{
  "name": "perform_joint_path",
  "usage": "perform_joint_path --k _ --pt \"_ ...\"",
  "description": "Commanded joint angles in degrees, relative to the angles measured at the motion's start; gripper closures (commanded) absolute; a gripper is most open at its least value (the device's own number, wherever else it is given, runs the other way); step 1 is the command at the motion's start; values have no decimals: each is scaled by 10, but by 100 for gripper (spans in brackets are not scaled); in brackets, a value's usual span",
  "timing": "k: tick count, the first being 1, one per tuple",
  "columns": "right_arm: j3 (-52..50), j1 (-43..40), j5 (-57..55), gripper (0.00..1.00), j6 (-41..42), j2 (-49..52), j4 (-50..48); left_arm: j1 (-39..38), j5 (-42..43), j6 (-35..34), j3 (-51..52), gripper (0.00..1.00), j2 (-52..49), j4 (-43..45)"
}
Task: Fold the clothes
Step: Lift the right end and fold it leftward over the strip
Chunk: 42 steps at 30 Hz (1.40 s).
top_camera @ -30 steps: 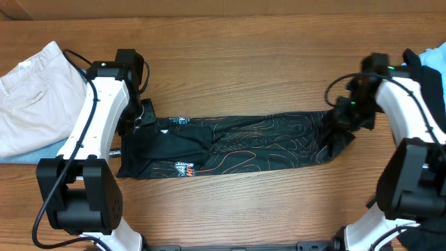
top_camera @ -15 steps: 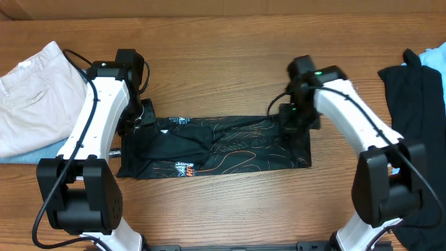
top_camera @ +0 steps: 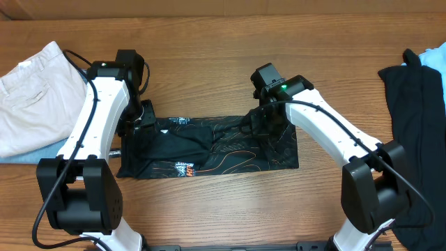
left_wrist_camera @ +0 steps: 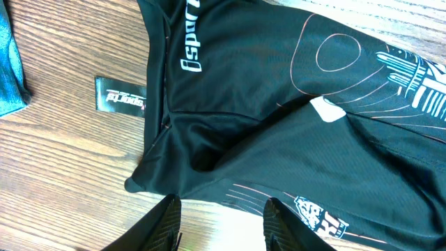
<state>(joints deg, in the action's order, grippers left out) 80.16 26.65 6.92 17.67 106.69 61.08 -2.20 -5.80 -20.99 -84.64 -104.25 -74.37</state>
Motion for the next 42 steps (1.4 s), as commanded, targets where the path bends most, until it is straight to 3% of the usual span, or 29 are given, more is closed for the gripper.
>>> perform_joint_path --k 1,31,34,36,42 --pt "12 5 13 96 6 0 -2 0 -5 4 -9 58 9 -2" --pt "12 33 71 94 -44 0 -1 0 -1 4 -9 58 9 -3" --pt "12 33 75 84 -49 0 -2 0 -1 4 -9 58 9 -3" --pt "12 33 93 71 -66 0 -4 0 -1 4 -9 58 9 -3" --pt "12 33 201 62 -149 0 -29 0 -1 4 -9 58 9 -4"
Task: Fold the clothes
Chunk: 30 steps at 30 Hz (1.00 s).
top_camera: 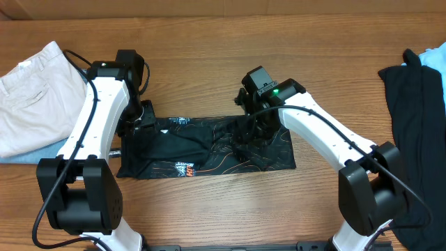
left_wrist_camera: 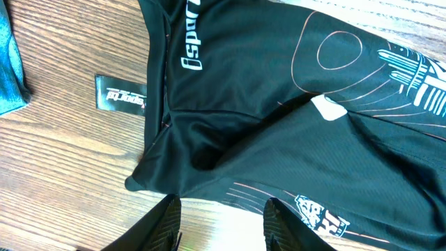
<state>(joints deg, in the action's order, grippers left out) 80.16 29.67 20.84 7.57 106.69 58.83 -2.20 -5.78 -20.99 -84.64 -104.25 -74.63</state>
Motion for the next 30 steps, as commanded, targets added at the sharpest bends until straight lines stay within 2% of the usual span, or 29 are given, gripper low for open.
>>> perform_joint_path --k 1,5,12,18,22,30 --pt "12 3 60 62 -48 0 -7 0 -2 4 -9 58 9 -1" --pt "12 -1 10 62 -41 0 -2 0 -2 4 -9 58 9 -1" --pt "12 -21 -143 61 25 0 43 0 -2 4 -9 58 9 -1" --pt "-1 -24 -144 55 24 0 79 0 -2 4 -9 58 9 -1" --pt "-38 -24 -142 53 9 0 55 0 -2 4 -9 58 9 -1" --pt "-82 -24 -101 53 -19 0 5 0 -2 4 -9 58 9 0"
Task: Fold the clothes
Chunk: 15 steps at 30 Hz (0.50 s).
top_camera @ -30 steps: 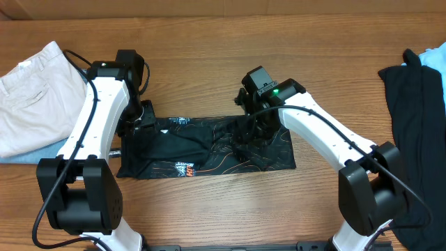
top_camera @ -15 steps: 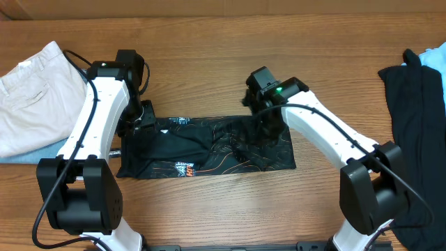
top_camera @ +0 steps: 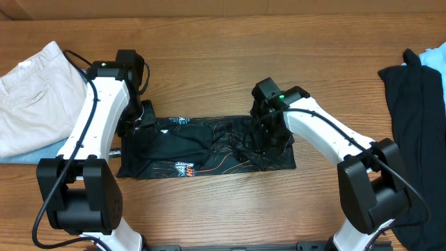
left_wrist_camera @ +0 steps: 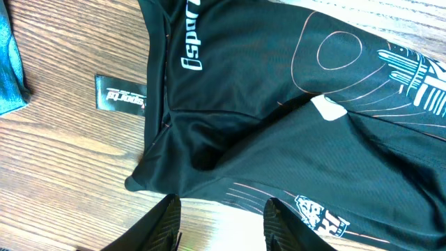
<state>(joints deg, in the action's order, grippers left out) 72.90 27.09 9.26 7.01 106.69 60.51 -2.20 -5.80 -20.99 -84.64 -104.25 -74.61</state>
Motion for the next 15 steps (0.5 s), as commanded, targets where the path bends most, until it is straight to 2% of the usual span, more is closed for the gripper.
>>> perform_joint_path --k 1,15 --pt "-9 2 18 53 -13 0 -14 0 -1 4 -9 58 9 0" --pt "-10 2 43 54 -30 47 -33 0 -1 4 -9 58 9 0"
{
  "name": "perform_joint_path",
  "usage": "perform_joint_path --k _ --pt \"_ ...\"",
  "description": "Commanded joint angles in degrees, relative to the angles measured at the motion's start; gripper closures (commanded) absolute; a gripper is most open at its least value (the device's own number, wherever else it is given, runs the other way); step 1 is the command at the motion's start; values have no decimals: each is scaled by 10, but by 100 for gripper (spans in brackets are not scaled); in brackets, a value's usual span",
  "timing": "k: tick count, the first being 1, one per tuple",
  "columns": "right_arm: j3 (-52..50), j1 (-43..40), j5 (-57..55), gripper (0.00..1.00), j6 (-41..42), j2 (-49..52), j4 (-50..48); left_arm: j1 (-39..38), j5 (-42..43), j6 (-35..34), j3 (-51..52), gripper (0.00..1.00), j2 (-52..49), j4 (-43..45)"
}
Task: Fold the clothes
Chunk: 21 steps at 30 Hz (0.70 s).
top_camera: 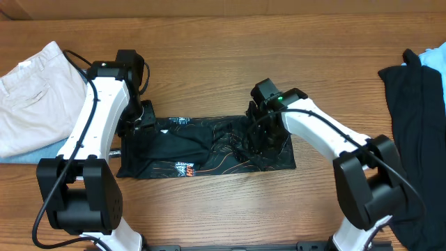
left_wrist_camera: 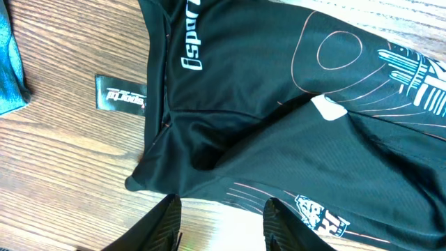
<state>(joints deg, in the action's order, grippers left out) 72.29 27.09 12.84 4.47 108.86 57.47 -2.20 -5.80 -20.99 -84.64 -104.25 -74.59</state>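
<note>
A black sports garment [top_camera: 209,146] with orange line prints and white logos lies across the middle of the wooden table. Its right half is wrinkled and bunched. My right gripper [top_camera: 261,138] is down on that bunched part; the arm hides its fingers, so its state does not show. My left gripper [left_wrist_camera: 219,226] hovers open just off the garment's left end [left_wrist_camera: 209,139], with bare table between the fingertips [left_wrist_camera: 166,219]. In the overhead view the left gripper [top_camera: 141,117] sits at the garment's upper left corner. A small black tag [left_wrist_camera: 120,94] lies on the table beside the cloth.
Beige trousers [top_camera: 31,97] lie at the far left over a light blue cloth [top_camera: 28,157]. A black garment [top_camera: 411,111] and a blue one [top_camera: 433,59] are piled at the right edge. A teal cloth edge [left_wrist_camera: 10,63] shows at the left of the left wrist view.
My right gripper has shifted slightly left on the bunched right half of the garment. The left arm and the garment's left end have not moved.
At first the garment lay flatter and my right gripper stood at its upper right part. Then the gripper was further left and the cloth under it had wrinkled, its right edge drawn inward. After that it stayed low on the bunched cloth. The left gripper stayed open throughout.
</note>
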Motion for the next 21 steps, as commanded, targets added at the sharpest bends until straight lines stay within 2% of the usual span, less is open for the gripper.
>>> perform_joint_path --k 1,4,6,16,21 --pt "-3 2 8 59 -4 32 -4 0 -1 4 -9 58 9 0" --pt "-3 2 8 76 -4 37 -7 0 -1 4 -9 58 9 0" --pt "-2 2 8 82 -4 37 -6 0 -1 4 -9 58 9 0" --pt "39 2 13 80 -5 37 72 0 -1 4 -9 58 9 0" --pt "62 8 100 76 -52 37 93 0 -1 4 -9 58 9 0"
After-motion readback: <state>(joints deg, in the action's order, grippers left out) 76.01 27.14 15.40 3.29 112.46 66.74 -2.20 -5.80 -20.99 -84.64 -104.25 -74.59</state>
